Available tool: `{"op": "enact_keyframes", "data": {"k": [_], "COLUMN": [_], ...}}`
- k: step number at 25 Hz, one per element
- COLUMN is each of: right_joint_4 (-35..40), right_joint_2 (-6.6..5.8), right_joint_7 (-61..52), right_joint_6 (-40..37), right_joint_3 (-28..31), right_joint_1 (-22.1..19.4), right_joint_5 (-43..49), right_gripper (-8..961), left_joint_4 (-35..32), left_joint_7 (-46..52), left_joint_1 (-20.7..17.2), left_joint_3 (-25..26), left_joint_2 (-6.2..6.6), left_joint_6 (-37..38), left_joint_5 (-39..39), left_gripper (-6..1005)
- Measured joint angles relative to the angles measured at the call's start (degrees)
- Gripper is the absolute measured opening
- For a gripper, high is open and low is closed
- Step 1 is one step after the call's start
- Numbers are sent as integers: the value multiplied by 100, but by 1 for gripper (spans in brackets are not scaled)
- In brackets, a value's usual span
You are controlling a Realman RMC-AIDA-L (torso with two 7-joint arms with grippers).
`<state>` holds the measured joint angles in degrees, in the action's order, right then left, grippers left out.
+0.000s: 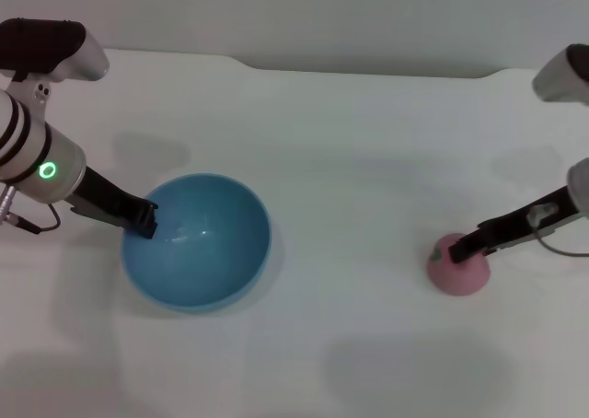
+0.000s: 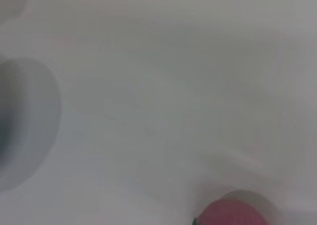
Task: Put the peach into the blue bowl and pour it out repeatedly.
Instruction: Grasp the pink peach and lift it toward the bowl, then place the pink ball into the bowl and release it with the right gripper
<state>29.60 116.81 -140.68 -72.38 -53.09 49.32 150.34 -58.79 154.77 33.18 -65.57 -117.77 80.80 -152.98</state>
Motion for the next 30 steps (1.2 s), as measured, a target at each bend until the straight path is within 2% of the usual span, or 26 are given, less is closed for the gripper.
{"op": "enact_keyframes", "data": {"k": [4, 8, 12, 18, 22, 30], "right_joint_4": [-1, 39, 333, 859, 1018, 1554], "right_joint_2": [130, 157, 155, 123, 106, 93], "right_joint_7": [15, 148, 399, 927, 1339, 1866], "right_joint_6": [314, 456, 500, 522, 452, -75], "right_joint_3": [-112, -333, -307, -202, 313, 657], "right_joint_1": [-15, -60, -292, -845, -1036, -1062], "right_joint_5": [50, 35, -324, -1436, -1855, -2507], "right_gripper": [429, 427, 425, 184, 71, 55], "left_joint_4": [0, 0, 11, 28, 49, 238], "left_joint_7": [0, 0, 16, 39, 48, 206], "left_joint_1": [8, 13, 13, 42, 116, 368], "left_joint_3": [-11, -67, -121, -141, -172, -654], "left_joint_2": [-3, -7, -9, -17, -30, -58], "left_joint_6": [-25, -29, -30, -29, -28, -163], "left_joint_5": [5, 22, 23, 33, 40, 276], "left_gripper": [-1, -1, -2, -2, -3, -2]}}
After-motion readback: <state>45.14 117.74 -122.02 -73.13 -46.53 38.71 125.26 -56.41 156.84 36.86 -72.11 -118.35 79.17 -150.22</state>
